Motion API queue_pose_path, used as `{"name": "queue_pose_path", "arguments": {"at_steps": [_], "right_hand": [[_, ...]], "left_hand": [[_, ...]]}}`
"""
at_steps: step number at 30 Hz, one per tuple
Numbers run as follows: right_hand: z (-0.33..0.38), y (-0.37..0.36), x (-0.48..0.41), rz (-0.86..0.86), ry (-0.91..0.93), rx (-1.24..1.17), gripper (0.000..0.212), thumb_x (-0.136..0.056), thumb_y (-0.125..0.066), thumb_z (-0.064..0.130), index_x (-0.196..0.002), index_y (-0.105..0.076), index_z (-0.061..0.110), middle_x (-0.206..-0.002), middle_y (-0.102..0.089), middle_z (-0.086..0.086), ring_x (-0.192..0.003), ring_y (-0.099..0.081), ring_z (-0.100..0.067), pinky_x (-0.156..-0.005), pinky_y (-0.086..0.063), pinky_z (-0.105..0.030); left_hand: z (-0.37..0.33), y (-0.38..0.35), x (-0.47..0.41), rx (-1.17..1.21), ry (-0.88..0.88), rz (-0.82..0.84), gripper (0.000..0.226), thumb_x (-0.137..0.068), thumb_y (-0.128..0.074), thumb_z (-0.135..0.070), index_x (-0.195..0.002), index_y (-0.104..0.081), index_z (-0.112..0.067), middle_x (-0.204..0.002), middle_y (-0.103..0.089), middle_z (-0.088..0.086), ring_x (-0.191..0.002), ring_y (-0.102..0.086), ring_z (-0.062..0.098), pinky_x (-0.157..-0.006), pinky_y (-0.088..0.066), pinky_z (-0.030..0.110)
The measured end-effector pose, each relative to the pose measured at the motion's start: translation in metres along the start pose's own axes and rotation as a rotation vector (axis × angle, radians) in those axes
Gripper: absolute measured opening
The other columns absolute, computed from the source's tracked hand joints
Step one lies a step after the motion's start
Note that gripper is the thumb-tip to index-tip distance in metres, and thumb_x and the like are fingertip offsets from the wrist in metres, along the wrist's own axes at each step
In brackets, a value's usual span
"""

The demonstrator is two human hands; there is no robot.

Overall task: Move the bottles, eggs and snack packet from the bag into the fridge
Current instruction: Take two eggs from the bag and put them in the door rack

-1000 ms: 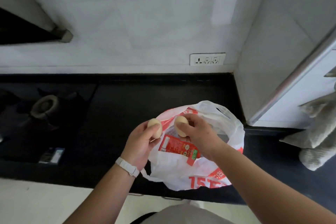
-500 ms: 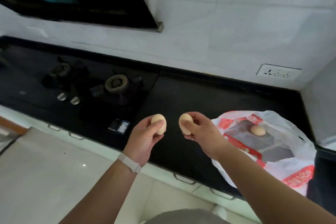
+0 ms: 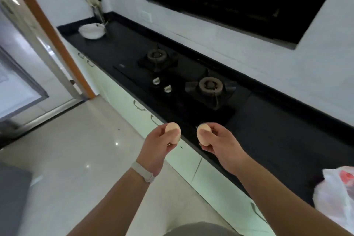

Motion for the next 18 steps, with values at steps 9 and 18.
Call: {"name": "queue_pose_path", "arguments": {"at_steps": [9,18], "right_hand": [[0.038,-0.123,-0.04,0.301,0.064,0.049,0.017,-0.09,-0.068,0.02,-0.107,-0.067,0.017,-0.106,-0.066,-0.006,-0.091,-0.064,-0.018,-0.083,-0.059,-0.034],[0.083,-0.229,-0.109,0.572,0.111,0.069,0.021,-0.084,-0.07,0.027,-0.104,-0.066,0.022,-0.098,-0.067,-0.004,-0.085,-0.063,-0.018,-0.088,-0.056,-0.044]], "left_hand": [[-0.044,0.103,0.003,0.125,-0.105,-0.215,0.021,-0.091,-0.066,-0.011,-0.112,-0.068,-0.011,-0.113,-0.067,0.012,-0.099,-0.063,0.021,-0.091,-0.055,0.034],[-0.092,0.178,-0.038,0.129,-0.176,-0.435,0.024,-0.092,-0.064,-0.01,-0.115,-0.067,-0.01,-0.104,-0.068,0.008,-0.095,-0.064,0.02,-0.078,-0.054,0.025]]}}
Point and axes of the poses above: each hand's wrist, its own x-axis away from the middle knuckle, its own y-axis out of the back of the hand, z = x × y, the point moved 6 cm from there along -x, towards the middle knuckle
